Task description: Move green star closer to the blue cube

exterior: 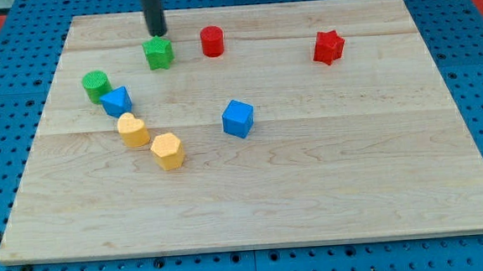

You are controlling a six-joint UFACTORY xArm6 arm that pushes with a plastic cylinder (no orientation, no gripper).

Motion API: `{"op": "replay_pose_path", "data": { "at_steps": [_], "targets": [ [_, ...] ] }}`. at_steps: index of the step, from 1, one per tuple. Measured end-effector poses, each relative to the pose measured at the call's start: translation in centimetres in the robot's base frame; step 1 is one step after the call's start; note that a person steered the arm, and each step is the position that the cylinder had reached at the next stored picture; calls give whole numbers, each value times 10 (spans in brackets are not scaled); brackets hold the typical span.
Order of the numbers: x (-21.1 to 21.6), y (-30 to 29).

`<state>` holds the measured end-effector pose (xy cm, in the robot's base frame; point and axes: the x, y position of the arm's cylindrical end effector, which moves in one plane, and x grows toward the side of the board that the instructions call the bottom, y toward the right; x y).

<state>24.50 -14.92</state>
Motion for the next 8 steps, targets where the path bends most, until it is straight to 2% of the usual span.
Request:
{"op": "replay_pose_path", "data": {
  "at_steps": [2, 3, 4, 5, 6, 7, 8],
  "targets": [
    [88, 81],
    [100, 82],
    [90, 45],
    [71, 59],
    [102, 52],
    [141, 97],
    [144, 116]
  ]
}}
